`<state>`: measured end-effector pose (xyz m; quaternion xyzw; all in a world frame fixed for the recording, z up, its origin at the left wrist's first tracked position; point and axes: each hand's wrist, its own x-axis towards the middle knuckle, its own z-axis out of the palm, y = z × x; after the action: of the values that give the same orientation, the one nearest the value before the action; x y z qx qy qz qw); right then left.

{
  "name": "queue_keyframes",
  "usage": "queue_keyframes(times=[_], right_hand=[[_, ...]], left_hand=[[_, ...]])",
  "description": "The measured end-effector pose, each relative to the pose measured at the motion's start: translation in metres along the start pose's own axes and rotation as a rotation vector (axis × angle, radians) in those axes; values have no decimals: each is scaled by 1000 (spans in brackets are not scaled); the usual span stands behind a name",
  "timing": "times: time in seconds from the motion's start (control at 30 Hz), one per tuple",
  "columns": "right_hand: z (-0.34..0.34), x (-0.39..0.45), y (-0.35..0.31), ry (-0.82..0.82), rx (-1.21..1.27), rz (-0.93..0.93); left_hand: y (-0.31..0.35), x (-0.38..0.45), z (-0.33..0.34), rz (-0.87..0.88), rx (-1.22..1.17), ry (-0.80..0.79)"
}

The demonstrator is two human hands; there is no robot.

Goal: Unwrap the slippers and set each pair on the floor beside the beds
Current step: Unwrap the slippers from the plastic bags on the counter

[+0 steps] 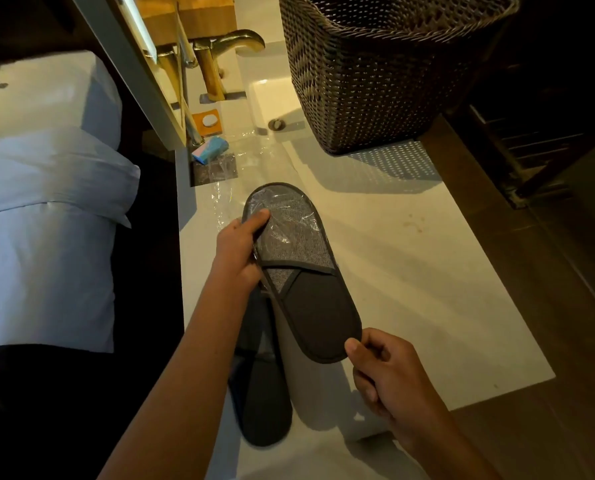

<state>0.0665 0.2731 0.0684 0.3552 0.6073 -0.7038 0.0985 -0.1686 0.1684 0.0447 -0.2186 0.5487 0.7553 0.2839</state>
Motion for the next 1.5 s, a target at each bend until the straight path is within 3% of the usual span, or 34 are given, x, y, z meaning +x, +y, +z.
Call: queue_keyframes(times=[0.2,0.77,1.27,1.5], right_hand=[[-3,1,5,4,46,-1],[5,38,-18,39,153,-31],[-7,47,-4,15,120,-30],[-17,59,-1,45,137,-12]], left_hand=[[8,10,8,30,25,35],[-16,-5,12,37,15,-101],[-16,30,19,61,41,-39],[-14,58,34,-30,0,-27]])
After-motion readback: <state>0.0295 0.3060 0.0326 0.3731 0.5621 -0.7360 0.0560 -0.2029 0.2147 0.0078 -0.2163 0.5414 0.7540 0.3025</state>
